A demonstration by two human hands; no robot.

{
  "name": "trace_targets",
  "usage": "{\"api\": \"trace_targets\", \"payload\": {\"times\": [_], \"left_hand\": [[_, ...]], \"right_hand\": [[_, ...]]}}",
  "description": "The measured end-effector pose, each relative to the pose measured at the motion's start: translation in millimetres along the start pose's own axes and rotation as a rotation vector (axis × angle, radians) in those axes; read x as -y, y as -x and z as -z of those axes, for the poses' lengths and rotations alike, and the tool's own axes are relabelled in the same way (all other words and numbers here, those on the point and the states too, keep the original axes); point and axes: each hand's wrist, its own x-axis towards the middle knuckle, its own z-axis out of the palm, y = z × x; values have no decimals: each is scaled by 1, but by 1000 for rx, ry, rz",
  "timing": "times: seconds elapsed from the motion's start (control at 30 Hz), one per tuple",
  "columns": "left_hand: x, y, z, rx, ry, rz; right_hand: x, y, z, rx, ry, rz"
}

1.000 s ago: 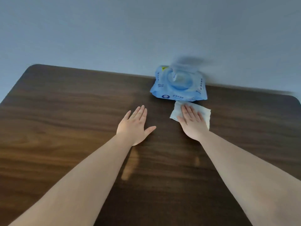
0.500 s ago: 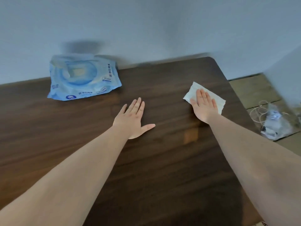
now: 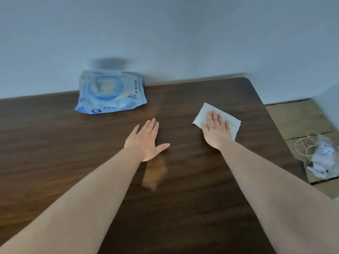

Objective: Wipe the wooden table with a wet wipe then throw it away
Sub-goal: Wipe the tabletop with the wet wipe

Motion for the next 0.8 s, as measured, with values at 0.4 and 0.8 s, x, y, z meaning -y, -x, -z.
{"api": "trace_targets", "payload": {"times": [0.4, 0.8], "left_hand": [[205, 150, -73, -92, 169, 499], [374, 319, -175, -145, 334, 871]], "right_hand": [[321, 52, -87, 129, 256, 722], [552, 123, -167, 171, 336, 978]]}}
